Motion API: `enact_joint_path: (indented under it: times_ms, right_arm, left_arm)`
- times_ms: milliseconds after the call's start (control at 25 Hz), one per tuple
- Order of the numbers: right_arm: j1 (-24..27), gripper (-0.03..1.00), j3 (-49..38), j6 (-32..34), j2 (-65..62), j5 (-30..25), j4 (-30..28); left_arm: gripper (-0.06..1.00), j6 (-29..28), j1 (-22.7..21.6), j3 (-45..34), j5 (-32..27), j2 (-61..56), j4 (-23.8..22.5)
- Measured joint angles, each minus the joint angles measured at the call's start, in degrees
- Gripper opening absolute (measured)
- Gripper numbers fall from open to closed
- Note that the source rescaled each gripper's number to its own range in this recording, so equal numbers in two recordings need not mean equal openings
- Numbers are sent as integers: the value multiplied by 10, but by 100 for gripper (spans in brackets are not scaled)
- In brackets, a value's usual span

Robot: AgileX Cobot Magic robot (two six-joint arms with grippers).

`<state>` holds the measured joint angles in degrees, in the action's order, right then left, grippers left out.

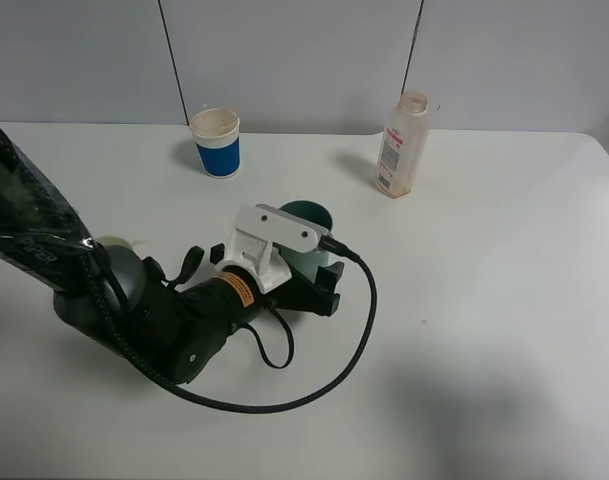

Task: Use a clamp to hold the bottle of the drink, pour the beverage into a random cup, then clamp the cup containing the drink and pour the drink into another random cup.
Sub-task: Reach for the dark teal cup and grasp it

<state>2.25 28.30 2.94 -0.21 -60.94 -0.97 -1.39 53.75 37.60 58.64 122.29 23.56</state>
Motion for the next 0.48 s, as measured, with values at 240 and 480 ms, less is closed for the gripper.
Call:
enact_joint_path:
  times_ms: [240,480]
  right_arm:
    - [0,100,0,0,0,0,0]
    - [0,100,0,0,0,0,0]
  left_arm:
    - [68,0,0,21,0,14,-4]
    - [68,0,0,40,0,24,-10]
